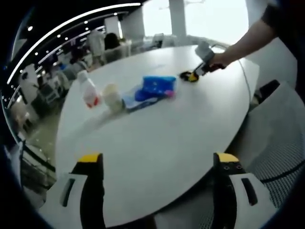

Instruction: Arrange the tabletop items into an orderly group along one side of the table until the central work area is clear of visible clutter.

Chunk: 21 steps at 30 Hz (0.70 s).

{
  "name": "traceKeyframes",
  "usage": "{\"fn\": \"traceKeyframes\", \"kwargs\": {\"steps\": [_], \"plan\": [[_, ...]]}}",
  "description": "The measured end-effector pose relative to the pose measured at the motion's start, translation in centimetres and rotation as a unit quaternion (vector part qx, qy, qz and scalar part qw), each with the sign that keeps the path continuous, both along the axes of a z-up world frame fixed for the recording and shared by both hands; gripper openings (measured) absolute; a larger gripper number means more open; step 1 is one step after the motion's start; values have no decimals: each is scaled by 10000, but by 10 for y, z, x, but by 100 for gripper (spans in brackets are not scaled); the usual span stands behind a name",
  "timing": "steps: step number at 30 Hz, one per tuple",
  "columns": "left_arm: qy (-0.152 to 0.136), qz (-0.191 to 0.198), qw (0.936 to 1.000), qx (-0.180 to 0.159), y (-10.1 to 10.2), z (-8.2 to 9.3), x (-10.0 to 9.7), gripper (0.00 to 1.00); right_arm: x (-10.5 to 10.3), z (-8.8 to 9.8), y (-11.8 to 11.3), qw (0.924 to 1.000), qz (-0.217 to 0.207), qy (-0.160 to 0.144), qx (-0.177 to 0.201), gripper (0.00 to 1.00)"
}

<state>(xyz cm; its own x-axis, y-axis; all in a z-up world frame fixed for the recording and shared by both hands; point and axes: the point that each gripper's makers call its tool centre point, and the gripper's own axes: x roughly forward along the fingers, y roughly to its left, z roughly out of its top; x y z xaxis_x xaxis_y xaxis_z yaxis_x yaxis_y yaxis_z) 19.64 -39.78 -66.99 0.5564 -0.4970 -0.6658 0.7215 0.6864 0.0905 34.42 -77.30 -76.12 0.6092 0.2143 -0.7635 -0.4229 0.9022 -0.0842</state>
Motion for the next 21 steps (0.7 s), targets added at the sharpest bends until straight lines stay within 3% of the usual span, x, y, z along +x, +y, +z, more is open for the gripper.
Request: {"fn": "traceKeyframes", "kwargs": {"steps": [10,14,21], "plan": [[22,-4,10000,29,2,-1,0,92,0,-1,3,9996,155,-51,-233,5],[-2,3,10000,9,3,-1,1,92,-1,5,7,9978,366,-158,-522,3],[-49,-25,10000,-11,2,1,2,92,-10,12,12,9959,548,-228,-676,3]]}}
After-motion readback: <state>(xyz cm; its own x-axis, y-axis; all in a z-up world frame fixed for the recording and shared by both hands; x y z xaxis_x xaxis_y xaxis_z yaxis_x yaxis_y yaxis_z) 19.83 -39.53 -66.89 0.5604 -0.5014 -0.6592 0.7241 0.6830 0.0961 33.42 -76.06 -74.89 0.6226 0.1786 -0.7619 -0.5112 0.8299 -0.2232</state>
